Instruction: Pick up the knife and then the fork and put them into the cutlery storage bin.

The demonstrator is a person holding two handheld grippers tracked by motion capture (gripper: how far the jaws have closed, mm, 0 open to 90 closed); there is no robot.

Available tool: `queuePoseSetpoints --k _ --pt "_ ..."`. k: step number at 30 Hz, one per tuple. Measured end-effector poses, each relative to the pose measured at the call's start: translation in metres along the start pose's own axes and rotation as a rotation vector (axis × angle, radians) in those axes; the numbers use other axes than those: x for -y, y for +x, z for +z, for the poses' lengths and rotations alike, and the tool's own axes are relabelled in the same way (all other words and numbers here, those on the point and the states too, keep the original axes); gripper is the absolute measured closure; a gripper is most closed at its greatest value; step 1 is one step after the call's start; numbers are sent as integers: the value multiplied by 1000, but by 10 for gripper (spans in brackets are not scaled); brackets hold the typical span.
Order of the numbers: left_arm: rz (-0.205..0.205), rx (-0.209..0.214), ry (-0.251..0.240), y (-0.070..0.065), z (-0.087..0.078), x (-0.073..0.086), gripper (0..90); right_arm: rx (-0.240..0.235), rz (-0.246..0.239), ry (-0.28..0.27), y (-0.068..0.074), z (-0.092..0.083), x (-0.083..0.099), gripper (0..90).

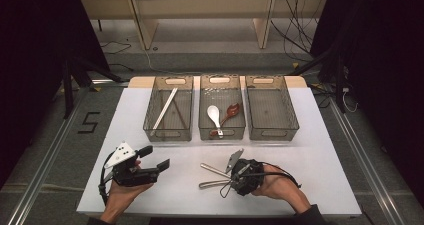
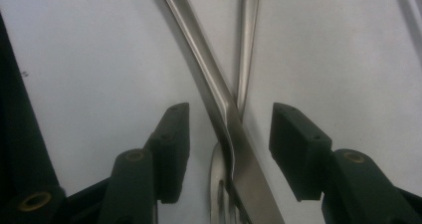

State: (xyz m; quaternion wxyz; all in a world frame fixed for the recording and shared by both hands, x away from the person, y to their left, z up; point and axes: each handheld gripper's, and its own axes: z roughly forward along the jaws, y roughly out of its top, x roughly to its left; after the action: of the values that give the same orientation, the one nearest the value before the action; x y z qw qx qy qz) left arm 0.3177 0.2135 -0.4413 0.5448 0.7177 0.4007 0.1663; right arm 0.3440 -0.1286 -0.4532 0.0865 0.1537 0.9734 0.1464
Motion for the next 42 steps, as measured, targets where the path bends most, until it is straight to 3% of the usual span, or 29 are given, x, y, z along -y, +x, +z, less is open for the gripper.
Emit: queuePoseSetpoints --k 19,22,36,39,42 --pt "1 -1 2 0 0 1 162 -9 18 23 -5 8 -1 651" --pt "1 -1 2 0 -1 1 163 -22 23 27 -5 8 -2 692" --pt "5 0 7 -2 1 1 162 -73 20 68 -10 10 -6 722" --pt "6 0 8 -2 1 1 163 -69 -4 56 -9 10 -6 785" --pt "3 2 8 -1 0 1 163 -65 24 31 -12 9 -8 834"
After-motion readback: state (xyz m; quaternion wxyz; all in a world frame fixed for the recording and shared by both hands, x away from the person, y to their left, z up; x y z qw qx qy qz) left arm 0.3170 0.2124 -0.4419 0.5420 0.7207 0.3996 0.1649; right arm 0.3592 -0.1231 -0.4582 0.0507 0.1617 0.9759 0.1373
